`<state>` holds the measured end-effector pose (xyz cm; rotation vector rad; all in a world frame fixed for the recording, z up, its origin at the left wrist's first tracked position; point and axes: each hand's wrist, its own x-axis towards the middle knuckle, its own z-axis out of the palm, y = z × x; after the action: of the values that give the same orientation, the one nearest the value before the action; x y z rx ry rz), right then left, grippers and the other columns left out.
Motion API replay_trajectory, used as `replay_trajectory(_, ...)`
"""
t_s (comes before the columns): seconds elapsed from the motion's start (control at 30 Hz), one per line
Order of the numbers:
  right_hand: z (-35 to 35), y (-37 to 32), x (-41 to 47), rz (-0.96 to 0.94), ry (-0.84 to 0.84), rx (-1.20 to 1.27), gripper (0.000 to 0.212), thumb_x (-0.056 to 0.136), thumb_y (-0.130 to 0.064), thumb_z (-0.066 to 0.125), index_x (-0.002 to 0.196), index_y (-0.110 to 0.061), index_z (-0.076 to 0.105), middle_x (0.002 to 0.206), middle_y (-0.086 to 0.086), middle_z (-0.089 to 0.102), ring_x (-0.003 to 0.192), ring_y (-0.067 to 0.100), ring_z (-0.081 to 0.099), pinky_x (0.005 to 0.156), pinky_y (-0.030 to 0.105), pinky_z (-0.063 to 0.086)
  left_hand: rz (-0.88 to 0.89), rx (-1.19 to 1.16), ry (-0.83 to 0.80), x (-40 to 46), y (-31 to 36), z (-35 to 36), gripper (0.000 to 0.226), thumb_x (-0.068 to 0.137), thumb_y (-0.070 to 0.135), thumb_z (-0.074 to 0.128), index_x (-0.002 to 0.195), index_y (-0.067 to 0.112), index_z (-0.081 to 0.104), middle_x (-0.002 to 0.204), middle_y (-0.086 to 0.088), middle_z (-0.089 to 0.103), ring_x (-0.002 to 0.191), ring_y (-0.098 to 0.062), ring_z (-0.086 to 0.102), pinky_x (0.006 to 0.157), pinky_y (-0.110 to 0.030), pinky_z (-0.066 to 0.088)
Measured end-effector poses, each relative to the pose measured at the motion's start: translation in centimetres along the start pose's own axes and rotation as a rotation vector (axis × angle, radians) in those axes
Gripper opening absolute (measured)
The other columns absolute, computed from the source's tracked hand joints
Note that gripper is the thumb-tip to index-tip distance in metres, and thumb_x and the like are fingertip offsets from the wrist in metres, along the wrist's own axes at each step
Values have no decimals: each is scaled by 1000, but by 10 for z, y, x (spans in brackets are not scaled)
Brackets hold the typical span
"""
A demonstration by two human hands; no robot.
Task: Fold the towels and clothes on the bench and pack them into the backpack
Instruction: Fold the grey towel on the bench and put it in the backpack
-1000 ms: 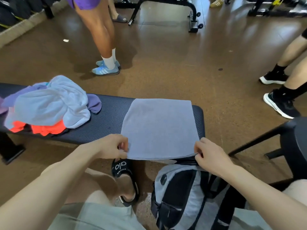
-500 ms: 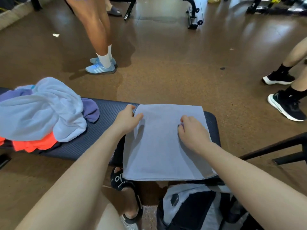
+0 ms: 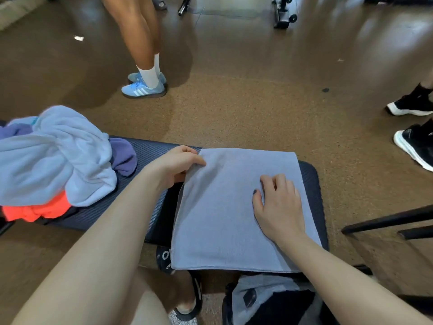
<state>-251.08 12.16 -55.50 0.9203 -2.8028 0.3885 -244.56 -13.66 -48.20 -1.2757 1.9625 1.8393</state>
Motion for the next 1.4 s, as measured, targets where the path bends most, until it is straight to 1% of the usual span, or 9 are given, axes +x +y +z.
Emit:
replay_trajectory(0.17,0,0,-1,8,8,13,20,97,-34,50,107,-17,55,92,1,42,78,20,37,67,38,38,19,-99,-58,4,0,-3,17,89,30,72,93,21,58,84,-1,56,65,-15,54,59,-30,44)
replay_trajectory(0.33,0,1,-1,11,6,20,21,96,-34,49,106,-17,55,92,1,42,78,20,37,68,37,38,92,-230,236,10,1,-1,15,91,17,69,104,15,63,95,-2,64,84,-17,60,71,-34,48)
replay_trajectory(0.4,0,0,-1,11,0,15,21,97,-35,48,106,-17,54,93,0,42,78,20,37,68,37,38,115,-274,288,11,-1,-5,15,90,12,67,103,15,61,88,-2,63,79,-14,61,72,-34,52)
replay_trajectory(0.53,0,1,-1,12,-1,11,22,97,-35,48,107,-17,54,93,1,42,79,20,38,69,38,39,171,-311,413,15,-3,-9,17,87,5,63,98,15,56,97,-8,64,90,-20,63,92,-44,56)
replay_trajectory(0.77,2,0,-2,11,18,22,21,96,-33,51,107,-16,55,93,2,43,78,21,39,68,39,40,120,104,321,10,-7,-1,27,93,34,59,106,11,58,92,-5,60,79,-20,57,70,-37,54)
replay_trajectory(0.93,3,0,-3,17,17,30,21,96,-33,51,107,-16,56,92,1,43,78,20,38,68,39,40,194,-19,248,10,-5,0,29,93,11,63,121,17,59,91,-9,64,75,-19,57,68,-34,51)
replay_trajectory(1.13,3,1,-3,10,20,31,20,96,-33,52,107,-17,55,91,0,41,78,19,37,68,37,39,268,-93,436,16,-15,-7,32,85,-3,59,106,19,69,100,-2,67,85,-17,60,77,-34,51)
replay_trajectory(1.3,3,2,-3,4,23,17,20,96,-34,49,106,-17,55,91,0,40,77,20,37,68,38,39,251,-38,454,21,-25,-10,29,90,5,61,117,16,67,103,0,69,91,-19,65,92,-42,56)
replay_trajectory(1.4,3,2,-2,-5,27,10,20,97,-34,49,105,-17,54,91,0,40,77,20,36,68,37,39,267,144,432,17,-27,-7,36,94,13,58,129,20,56,103,2,64,91,-21,62,78,-35,52)
